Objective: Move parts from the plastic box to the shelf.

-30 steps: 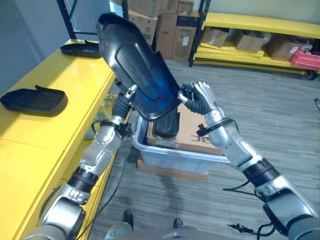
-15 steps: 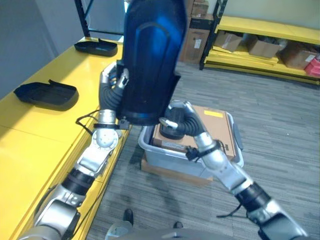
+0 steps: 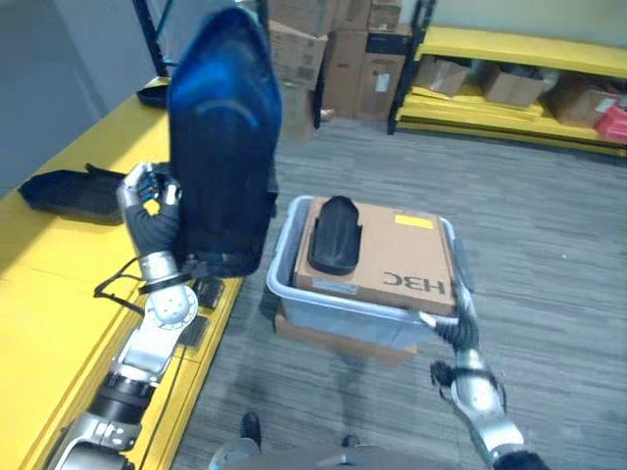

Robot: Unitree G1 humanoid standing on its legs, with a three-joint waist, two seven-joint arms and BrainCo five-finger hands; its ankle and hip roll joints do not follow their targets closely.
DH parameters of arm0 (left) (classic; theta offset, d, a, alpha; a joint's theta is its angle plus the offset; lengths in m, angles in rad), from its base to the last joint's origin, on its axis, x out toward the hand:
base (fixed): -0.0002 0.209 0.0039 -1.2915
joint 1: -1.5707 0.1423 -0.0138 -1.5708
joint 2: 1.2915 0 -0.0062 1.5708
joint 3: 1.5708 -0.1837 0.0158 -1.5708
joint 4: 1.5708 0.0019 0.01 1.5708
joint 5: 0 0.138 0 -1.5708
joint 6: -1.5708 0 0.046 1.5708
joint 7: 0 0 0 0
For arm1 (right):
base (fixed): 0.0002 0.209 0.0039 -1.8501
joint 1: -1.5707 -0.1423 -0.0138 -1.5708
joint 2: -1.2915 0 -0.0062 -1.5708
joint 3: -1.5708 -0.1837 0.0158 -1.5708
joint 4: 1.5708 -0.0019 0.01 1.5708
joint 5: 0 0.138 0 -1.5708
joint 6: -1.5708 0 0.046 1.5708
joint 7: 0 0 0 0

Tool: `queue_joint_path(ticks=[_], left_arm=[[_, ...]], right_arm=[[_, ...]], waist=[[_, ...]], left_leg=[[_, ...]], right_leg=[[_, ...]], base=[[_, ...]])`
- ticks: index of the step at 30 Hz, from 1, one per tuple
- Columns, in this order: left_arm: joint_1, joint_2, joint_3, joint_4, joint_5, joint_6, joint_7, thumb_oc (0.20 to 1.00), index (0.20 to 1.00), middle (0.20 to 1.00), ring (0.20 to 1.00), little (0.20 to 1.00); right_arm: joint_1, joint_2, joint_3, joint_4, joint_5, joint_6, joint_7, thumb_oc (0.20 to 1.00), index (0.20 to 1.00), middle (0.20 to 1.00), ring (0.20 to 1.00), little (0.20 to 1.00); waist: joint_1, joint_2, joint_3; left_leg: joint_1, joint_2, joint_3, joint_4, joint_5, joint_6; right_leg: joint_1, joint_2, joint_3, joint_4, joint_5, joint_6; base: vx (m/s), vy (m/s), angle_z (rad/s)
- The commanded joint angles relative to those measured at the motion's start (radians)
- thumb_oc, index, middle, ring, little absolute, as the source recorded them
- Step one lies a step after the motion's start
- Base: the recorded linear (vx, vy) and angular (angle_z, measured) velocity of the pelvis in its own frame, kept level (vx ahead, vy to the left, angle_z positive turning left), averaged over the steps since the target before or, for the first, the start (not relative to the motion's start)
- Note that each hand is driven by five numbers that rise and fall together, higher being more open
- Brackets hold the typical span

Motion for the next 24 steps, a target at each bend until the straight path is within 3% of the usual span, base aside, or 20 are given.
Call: queue_joint_path(ticks=[1, 2, 3, 5, 7, 9, 12, 14, 15, 18, 19, 20, 23, 24], left_arm=[[-0.134, 0.026, 0.074, -0.067, -0.066, -0.108, -0.016, 0.2, 0.2, 0.2, 0.2, 0.2], [-0.143, 0.019, 0.07, -0.083, -0.07, -0.122, -0.045, 0.2, 0.2, 0.2, 0.2, 0.2], [-0.147, 0.015, 0.072, -0.09, -0.068, -0.123, -0.053, 0.2, 0.2, 0.2, 0.2, 0.2], [-0.155, 0.003, 0.077, -0.092, -0.088, -0.141, -0.106, 0.2, 0.2, 0.2, 0.2, 0.2], [-0.152, 0.005, 0.08, -0.093, -0.11, -0.139, -0.124, 0.2, 0.2, 0.2, 0.2, 0.2], [-0.147, 0.011, 0.077, -0.104, -0.158, -0.152, -0.172, 0.2, 0.2, 0.2, 0.2, 0.2], [-0.161, 0.006, 0.062, -0.123, -0.171, -0.135, -0.193, 0.2, 0.2, 0.2, 0.2, 0.2], [-0.171, -0.007, 0.035, -0.125, -0.177, -0.131, -0.202, 0.2, 0.2, 0.2, 0.2, 0.2], [-0.182, -0.014, 0.004, -0.125, -0.179, -0.124, -0.209, 0.2, 0.2, 0.2, 0.2, 0.2], [-0.201, -0.025, -0.036, -0.108, -0.181, -0.112, -0.213, 0.2, 0.2, 0.2, 0.2, 0.2], [-0.213, -0.026, -0.053, -0.098, -0.188, -0.109, -0.219, 0.2, 0.2, 0.2, 0.2, 0.2], [-0.242, -0.031, -0.095, -0.083, -0.206, -0.108, -0.234, 0.2, 0.2, 0.2, 0.2, 0.2], [-0.263, -0.049, -0.144, -0.068, -0.214, -0.098, -0.242, 0.2, 0.2, 0.2, 0.2, 0.2], [-0.26, -0.053, -0.152, -0.076, -0.216, -0.083, -0.235, 0.2, 0.2, 0.2, 0.2, 0.2]], right_arm=[[-0.097, 0.023, 0.03, -0.029, 0.075, 0.061, 0.166, 1.0, 1.0, 1.0, 1.0, 1.0], [-0.087, 0.042, 0.053, 0.102, 0.099, 0.081, 0.219, 1.0, 1.0, 1.0, 1.0, 1.0], [-0.093, 0.051, 0.061, 0.155, 0.11, 0.136, 0.266, 1.0, 1.0, 1.0, 1.0, 1.0], [-0.121, 0.088, 0.078, 0.407, 0.127, 0.123, 0.321, 1.0, 1.0, 1.0, 1.0, 1.0], [-0.162, 0.111, 0.085, 0.546, 0.129, 0.161, 0.327, 1.0, 1.0, 1.0, 1.0, 1.0], [-0.189, 0.134, 0.056, 0.621, 0.214, 0.244, 0.332, 1.0, 1.0, 1.0, 1.0, 1.0], [-0.188, 0.139, 0.018, 0.646, 0.169, 0.274, 0.356, 1.0, 1.0, 1.0, 1.0, 1.0], [-0.192, 0.139, 0.016, 0.667, 0.168, 0.256, 0.37, 1.0, 1.0, 1.0, 1.0, 1.0], [-0.204, 0.147, 0.022, 0.674, 0.187, 0.261, 0.377, 1.0, 1.0, 1.0, 1.0, 1.0], [-0.215, 0.159, 0.032, 0.684, 0.18, 0.282, 0.412, 1.0, 1.0, 1.0, 1.0, 1.0], [-0.215, 0.163, 0.042, 0.688, 0.18, 0.282, 0.431, 1.0, 1.0, 1.0, 1.0, 1.0], [-0.211, 0.166, 0.062, 0.687, 0.204, 0.288, 0.434, 1.0, 1.0, 1.0, 1.0, 1.0], [-0.208, 0.166, 0.067, 0.703, 0.235, 0.312, 0.443, 1.0, 1.0, 1.0, 1.0, 1.0], [-0.214, 0.164, 0.062, 0.714, 0.225, 0.321, 0.459, 1.0, 1.0, 1.0, 1.0, 1.0]], waist=[[0.008, 0.019, 0.064], [0.009, 0.018, 0.081], [0.009, 0.016, 0.087], [0.026, 0.024, 0.086], [0.058, 0.036, 0.076], [0.091, 0.046, 0.061], [0.081, 0.052, 0.068], [0.057, 0.053, 0.087], [0.041, 0.048, 0.099], [0.027, 0.044, 0.104], [0.019, 0.045, 0.107], [-0.013, 0.049, 0.11], [-0.043, 0.039, 0.1], [-0.043, 0.038, 0.098]], left_leg=[[0.103, 0.006, 0.104, 0.048, -0.106, -0.052], [0.068, 0.014, 0.189, 0.081, -0.099, -0.054], [0.052, 0.021, 0.217, 0.096, -0.096, -0.056], [0.035, 0.029, 0.272, 0.099, -0.091, -0.041], [0.029, 0.005, 0.243, 0.067, -0.078, -0.032], [0.033, -0.016, 0.23, 0.029, -0.073, -0.005], [0.038, -0.044, 0.205, 0.003, -0.078, 0.021], [0.034, -0.04, 0.177, -0.001, -0.078, 0.019], [0.031, -0.044, 0.142, -0.001, -0.078, 0.013], [0.042, -0.038, 0.08, -0.002, -0.075, -0.002], [0.053, -0.031, 0.053, -0.003, -0.078, -0.008], [0.055, -0.014, -0.016, -0.003, -0.072, -0.007], [0.049, -0.018, -0.108, -0.003, -0.091, -0.002], [0.05, -0.013, -0.124, -0.003, -0.089, -0.009]], right_leg=[[0.0, 0.021, -0.051, 0.089, -0.158, -0.023], [0.017, 0.026, -0.094, 0.098, -0.171, -0.037], [0.026, 0.031, -0.111, 0.098, -0.175, -0.043], [0.041, 0.046, -0.137, 0.118, -0.195, -0.054], [0.048, 0.05, -0.129, 0.155, -0.217, -0.048], [0.051, 0.025, -0.145, 0.285, -0.239, -0.017], [-0.034, -0.061, -0.123, 0.57, -0.179, 0.038], [-0.114, -0.065, -0.051, 0.688, -0.158, 0.05], [-0.156, -0.036, 0.013, 0.666, -0.179, 0.042], [-0.165, -0.027, 0.066, 0.548, -0.173, 0.03], [-0.166, -0.028, 0.087, 0.483, -0.161, 0.026], [-0.191, 0.002, 0.171, 0.345, -0.114, 0.017], [-0.227, 0.039, 0.278, 0.303, -0.091, 0.037], [-0.221, 0.049, 0.279, 0.287, -0.105, 0.03]], base=[[0.09, 0.013, 1.82], [0.05, 0.033, 1.66], [0.08, 0.038, 2.17], [0.14, 0.12, 2.11], [0.23, 0.191, 0.72], [0.24, 0.229, 0.16], [0.16, 0.221, 0.2], [0.09, 0.027, 0.62], [0.11, -0.15, 0.7], [0.1, -0.224, 0.94], [0.04, -0.469, 0.91], [0.02, -0.517, 1.04], [0.03, -0.331, 1.86], [0.08, -0.331, 1.75]])
